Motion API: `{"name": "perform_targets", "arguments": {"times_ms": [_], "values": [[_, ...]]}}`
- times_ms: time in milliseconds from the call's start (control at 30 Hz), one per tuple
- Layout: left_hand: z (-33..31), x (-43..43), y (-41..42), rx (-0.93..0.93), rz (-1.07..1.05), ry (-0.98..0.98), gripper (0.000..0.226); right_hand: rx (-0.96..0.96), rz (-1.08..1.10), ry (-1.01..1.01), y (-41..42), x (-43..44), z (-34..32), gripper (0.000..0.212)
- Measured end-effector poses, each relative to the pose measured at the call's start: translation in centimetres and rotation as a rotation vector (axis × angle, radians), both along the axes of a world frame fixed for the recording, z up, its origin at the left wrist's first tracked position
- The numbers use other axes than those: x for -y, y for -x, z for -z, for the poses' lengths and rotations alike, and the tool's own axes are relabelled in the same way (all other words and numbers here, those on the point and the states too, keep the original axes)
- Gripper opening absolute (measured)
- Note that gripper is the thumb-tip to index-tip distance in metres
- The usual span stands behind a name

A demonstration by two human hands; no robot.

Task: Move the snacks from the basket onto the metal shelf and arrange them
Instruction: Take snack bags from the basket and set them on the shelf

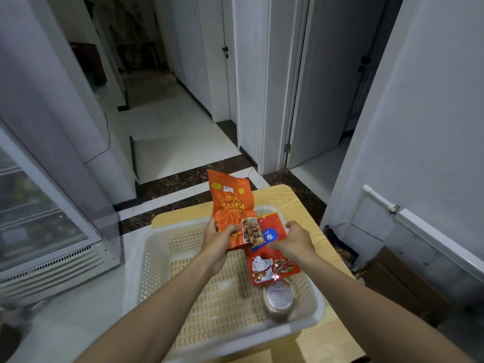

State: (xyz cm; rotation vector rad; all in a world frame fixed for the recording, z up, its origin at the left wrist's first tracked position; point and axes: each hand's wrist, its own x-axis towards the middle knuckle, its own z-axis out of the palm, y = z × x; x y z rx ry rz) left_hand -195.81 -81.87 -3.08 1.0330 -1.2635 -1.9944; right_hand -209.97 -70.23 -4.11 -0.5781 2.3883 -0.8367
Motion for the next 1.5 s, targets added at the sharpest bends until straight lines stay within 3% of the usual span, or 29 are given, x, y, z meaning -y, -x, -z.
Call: {"name": "perform_targets", "arguments": {"times_ms": [200,533,867,1167,1500], "values": [[1.5,1.1,-1.0,0.023,-0.061,-0.129,0.040,-0.193,-0.095,-0.172,0.3,0.3,2.9,0.082],[2.8,1.5,-2.1,0.005,-0.091,-0.218,0.034,-0.010,0.024,-0.110,0.8,0.7,3.6,0.087],[2.7,1.4,-3.0,-0.006,-0.095,-0.225,0.036,0.172,0.057,0.016,1.5,0.4,4.5,0.045],[1.8,0.7,-3.6,-0.031,-0.080,-0.250,0.045,0.226,0.113,0.332,3.1,-1.3,3.0,0.042],[-1.6,-1.9,-3.0,-0.058,0.042,-0.046,0.041,0.196,0.167,0.687,3.6,-7.4,-3.5,0.039]]}}
